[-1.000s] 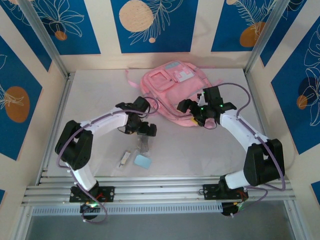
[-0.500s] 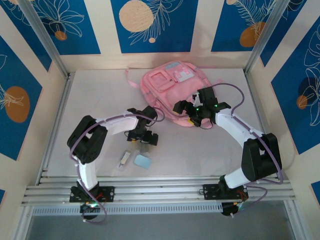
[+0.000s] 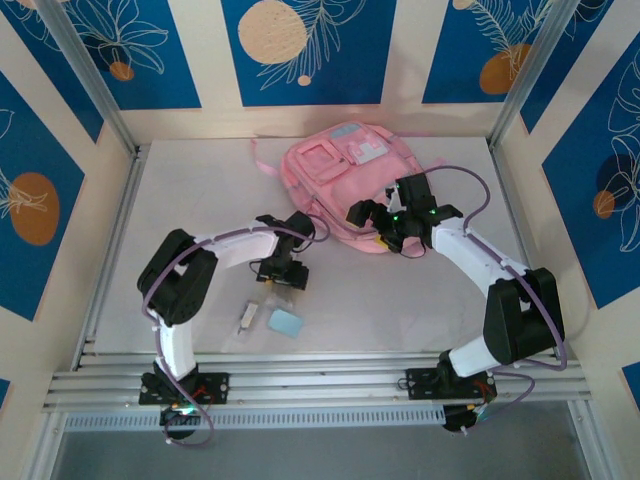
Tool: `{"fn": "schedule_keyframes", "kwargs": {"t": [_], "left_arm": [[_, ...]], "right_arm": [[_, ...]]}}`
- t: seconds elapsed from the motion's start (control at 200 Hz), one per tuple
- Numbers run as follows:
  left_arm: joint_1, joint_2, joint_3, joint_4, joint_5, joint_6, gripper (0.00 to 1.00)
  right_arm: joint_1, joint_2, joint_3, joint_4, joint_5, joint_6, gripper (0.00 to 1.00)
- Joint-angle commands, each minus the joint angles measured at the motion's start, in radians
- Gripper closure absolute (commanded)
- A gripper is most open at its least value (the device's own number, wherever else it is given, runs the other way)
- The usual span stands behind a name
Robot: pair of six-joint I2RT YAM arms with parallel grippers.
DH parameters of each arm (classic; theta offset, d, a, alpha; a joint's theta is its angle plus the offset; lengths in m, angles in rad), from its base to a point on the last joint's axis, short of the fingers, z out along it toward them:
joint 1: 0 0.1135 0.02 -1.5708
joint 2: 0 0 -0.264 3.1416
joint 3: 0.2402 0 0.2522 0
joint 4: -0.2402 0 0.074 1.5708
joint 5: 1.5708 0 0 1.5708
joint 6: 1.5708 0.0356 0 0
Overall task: Pack the student bag
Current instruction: Pick up the loose stationery from the center of the table, then open the student bag at the top-center of the table.
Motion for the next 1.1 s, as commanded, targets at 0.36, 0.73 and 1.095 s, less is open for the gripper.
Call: {"fn": "schedule_keyframes", "kwargs": {"t": [0.36, 0.73, 1.095], "left_arm": [[0.088, -0.073, 0.106, 0.084, 0.025, 0.148, 0.52], [0.125, -0.204, 0.220, 0.148, 0.407, 0.309, 0.51], [0.096, -0.164, 0.279, 0.191, 0.537, 0.294, 0.54]], "right_arm": [[0.000, -0.011, 0.023, 0.060, -0.065, -0.046, 0.03], [-0.035, 0.023, 0.098, 0.138, -0.298, -0.117, 0.07], [-0.009, 0.082, 0.064, 0.365, -0.436, -0.005, 0.32]]}}
